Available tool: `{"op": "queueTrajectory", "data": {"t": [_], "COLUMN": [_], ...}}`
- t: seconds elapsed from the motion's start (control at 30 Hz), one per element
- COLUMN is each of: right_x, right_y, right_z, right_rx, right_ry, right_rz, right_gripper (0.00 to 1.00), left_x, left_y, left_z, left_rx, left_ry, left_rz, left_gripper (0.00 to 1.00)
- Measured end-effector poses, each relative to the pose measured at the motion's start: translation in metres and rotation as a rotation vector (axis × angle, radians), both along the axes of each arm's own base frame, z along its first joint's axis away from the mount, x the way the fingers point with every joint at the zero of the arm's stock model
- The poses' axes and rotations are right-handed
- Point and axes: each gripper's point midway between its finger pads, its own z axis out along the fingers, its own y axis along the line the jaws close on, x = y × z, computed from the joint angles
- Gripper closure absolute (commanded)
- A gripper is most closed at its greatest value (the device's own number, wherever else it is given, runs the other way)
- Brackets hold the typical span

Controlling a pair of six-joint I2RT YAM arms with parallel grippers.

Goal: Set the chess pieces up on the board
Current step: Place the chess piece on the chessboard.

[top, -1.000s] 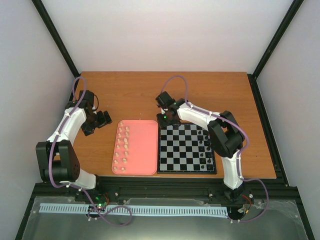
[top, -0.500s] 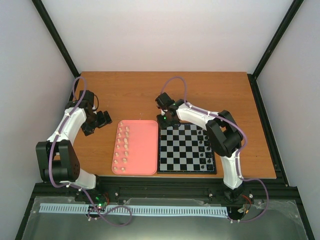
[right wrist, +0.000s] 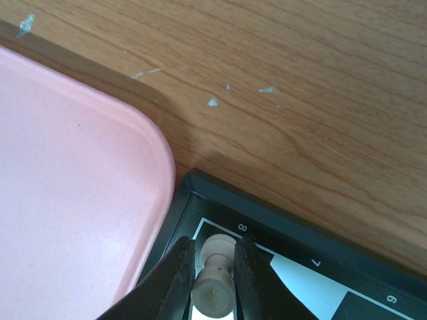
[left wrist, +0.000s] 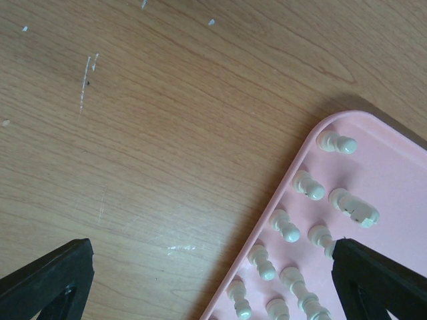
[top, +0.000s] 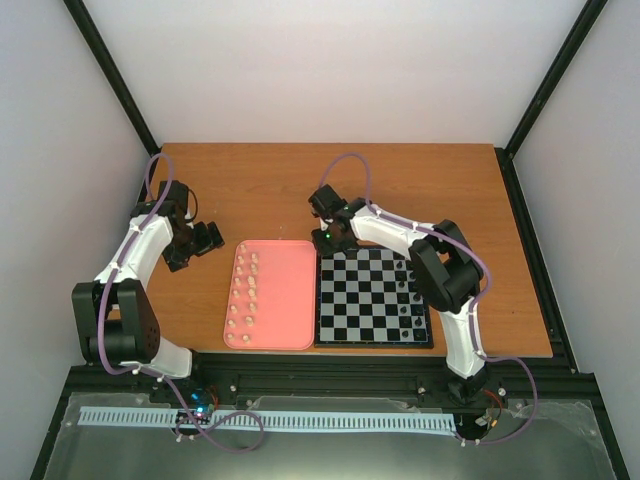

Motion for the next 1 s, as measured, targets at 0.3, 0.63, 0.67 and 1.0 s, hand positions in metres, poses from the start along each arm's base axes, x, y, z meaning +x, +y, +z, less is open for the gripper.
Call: {"op": "queueTrajectory", "data": {"t": [0.3,0.63,0.67,1.0], "right_x": [-0.0061,-0.0059,-0.006,-0.0057], "right_y": [-0.0013,-0.0022,-0.0022,-0.0057], "right_z": [-0.0053,-0.0054,-0.0054,-0.0061], "right_rx": [-0.027,-0.041,-0.043,-0.063], "right_ry": [0.015,0.005,0.004,-0.001], "right_rz": [0.016,0.014,0.014,0.001], "right_gripper": [0.85,0.88,0.88,0.87], "left_x": [-0.0001,-0.0001,-0.0001,-0.0001], "left_y": [0.0,-0.0001,-0.0001,-0.0006], "left_z": [-0.0001,-0.0002,-0.0002,-0.0003], "left_rx": [0.0,-0.001,-0.001,-0.003], "left_ry": [0.0,0.0,0.0,0.0], "left_rz": [0.0,-0.001,-0.001,-0.001], "left_gripper": [0.0,0.0,0.0,0.0]}}
